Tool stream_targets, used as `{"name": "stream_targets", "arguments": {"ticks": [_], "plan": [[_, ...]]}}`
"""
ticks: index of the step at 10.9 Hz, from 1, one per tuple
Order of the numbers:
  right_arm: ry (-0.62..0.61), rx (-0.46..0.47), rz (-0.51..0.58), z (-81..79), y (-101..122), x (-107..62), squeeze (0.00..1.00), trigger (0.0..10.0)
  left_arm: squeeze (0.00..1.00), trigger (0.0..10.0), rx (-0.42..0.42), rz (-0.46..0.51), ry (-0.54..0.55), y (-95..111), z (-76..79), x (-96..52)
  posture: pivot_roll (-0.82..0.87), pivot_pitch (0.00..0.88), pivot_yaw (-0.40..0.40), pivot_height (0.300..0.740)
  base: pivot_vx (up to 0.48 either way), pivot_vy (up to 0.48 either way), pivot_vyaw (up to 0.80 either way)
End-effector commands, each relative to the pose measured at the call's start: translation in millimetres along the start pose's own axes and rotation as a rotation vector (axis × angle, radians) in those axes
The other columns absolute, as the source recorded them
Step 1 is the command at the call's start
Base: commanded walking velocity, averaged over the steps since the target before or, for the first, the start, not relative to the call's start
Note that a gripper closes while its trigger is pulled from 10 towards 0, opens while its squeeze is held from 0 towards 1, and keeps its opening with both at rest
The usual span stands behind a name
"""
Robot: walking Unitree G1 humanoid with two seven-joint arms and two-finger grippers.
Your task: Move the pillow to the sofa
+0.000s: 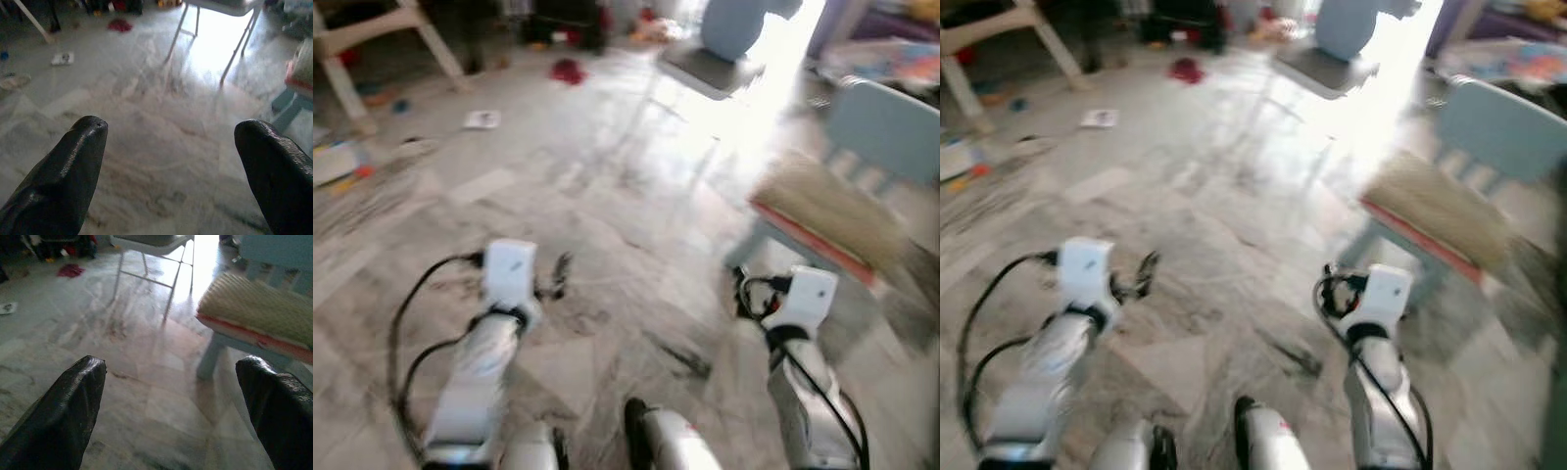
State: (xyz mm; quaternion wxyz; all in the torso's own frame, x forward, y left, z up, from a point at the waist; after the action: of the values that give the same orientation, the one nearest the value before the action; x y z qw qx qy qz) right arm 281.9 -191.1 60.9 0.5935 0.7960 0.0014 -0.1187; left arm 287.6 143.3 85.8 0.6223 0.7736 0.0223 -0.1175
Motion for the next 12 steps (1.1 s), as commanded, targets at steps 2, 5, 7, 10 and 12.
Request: {"name": "stream_targets", "arguments": {"ticks": [2, 5, 7, 10, 12], "plan": [[-0.003, -0.012, 0.019, 4.1, 4, -3.8, 0.00, 10.0, 0.00, 10.0, -0.025, 0.002, -0.015, -2, 1.2, -2.4, 0.00, 0.186, -0.033, 0.740, 0.000, 0.000, -0.79], [0.027, -0.033, 0.034, -5.8, 9, 1.0, 0.00, 10.0, 0.00, 10.0, -0.034, 0.037, -0.042, 7, 4.8, 3.8, 0.00, 0.182, -0.031, 0.740, 0.296, 0.000, -0.80], [0.043, -0.035, 0.027, -11.6, 6, -1.0, 0.00, 10.0, 0.00, 10.0, -0.045, 0.044, -0.051, 9, 6.3, 4.0, 0.00, 0.183, -0.032, 0.740, 0.407, 0.000, -0.80], [0.044, -0.041, 0.031, -9.1, 9, 1.3, 0.00, 10.0, 0.00, 10.0, -0.057, 0.045, -0.057, 8, 8.9, 4.3, -0.01, 0.188, -0.037, 0.740, 0.431, 0.000, -0.79], [0.061, -0.059, 0.048, -10.5, 14, 3.3, 0.00, 10.0, 0.00, 10.0, -0.061, 0.046, -0.055, 9, 10.1, 6.4, -0.01, 0.189, -0.037, 0.740, 0.480, 0.000, 0.00]]}}
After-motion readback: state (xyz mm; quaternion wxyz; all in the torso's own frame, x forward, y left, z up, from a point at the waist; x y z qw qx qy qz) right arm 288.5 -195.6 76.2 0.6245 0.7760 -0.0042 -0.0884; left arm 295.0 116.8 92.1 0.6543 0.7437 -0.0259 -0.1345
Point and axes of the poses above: a point about 5 cm out from each wrist's last joint towards the gripper, its own x axis pointing out of the wrist towards the gripper, its own y axis along the axis of the wrist's last joint, z = x × y, the point moved 4 cm from there along x, pointing out of the wrist towards the gripper, and after that the axes turned 10 degrees about x, right-handed, at the moved point
